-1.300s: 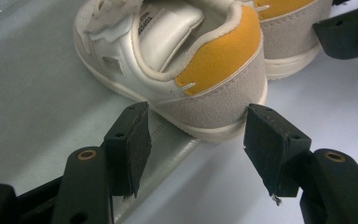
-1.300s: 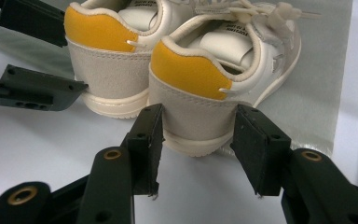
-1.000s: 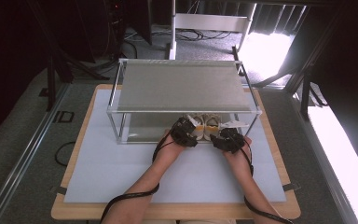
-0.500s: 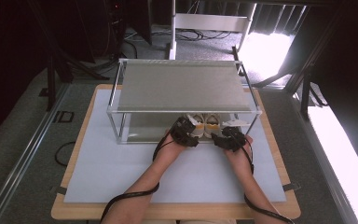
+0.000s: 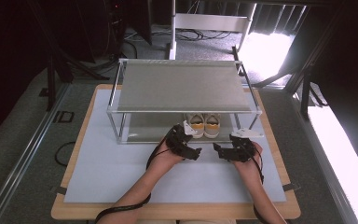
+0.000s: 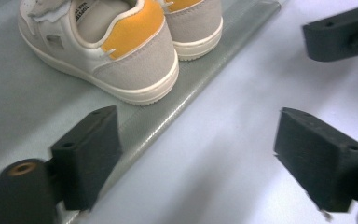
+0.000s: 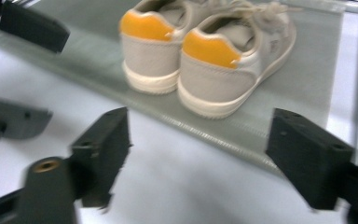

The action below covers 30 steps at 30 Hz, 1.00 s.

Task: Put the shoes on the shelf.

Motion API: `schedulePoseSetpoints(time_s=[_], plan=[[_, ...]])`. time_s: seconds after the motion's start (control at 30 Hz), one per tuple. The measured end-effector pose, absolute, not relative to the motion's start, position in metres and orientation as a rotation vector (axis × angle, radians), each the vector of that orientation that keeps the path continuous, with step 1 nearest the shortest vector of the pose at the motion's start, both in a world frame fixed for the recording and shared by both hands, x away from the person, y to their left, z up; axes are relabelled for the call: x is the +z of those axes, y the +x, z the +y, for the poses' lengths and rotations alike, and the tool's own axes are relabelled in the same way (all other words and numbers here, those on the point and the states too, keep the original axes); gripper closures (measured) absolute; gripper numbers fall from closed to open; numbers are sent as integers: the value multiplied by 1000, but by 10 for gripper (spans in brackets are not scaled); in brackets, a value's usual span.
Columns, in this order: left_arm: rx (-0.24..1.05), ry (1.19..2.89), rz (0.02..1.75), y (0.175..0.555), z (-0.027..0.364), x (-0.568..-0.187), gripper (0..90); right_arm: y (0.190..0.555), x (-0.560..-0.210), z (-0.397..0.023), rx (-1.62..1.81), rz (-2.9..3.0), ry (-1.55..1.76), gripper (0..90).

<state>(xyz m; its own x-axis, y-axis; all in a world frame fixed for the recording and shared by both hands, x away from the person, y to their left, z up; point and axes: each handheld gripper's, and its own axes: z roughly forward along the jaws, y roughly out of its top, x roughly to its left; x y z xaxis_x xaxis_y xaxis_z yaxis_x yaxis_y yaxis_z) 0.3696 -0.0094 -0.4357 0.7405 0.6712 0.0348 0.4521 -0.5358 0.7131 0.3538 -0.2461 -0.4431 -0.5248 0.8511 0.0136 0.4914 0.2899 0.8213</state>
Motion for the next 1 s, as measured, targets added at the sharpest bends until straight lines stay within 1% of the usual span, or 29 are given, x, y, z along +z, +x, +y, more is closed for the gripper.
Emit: schedulePoseSetpoints(time_s=[0.03,0.07,0.13,0.17,0.2,0.27,0.37,0.43,0.5,1.0], plan=[[404,2224,832,366,-7,-437,121,350,-444,-247,1115,2132,1188,145],[404,2224,832,366,-7,-437,97,350,-444,-247,1115,2132,1188,145],[403,2220,830,361,-3,-440,97,348,-445,-248,1110,2138,1177,135],[406,2216,827,359,-1,-442,77,343,-447,-251,1116,2140,1162,136],[409,2196,834,356,3,-444,75,340,-449,-254,1115,2142,1162,133],[402,2181,839,355,5,-446,11,338,-451,-256,1113,2146,1155,130],[403,2184,867,353,15,-450,11,335,-454,-260,1107,2146,1165,127],[403,2184,867,353,15,-450,11,333,-455,-262,1109,2143,1172,127],[416,2193,870,349,25,-454,11,330,-457,-266,1118,2129,1177,127],[462,2170,889,328,61,-466,11,311,-469,-296,1091,2066,1160,124]])
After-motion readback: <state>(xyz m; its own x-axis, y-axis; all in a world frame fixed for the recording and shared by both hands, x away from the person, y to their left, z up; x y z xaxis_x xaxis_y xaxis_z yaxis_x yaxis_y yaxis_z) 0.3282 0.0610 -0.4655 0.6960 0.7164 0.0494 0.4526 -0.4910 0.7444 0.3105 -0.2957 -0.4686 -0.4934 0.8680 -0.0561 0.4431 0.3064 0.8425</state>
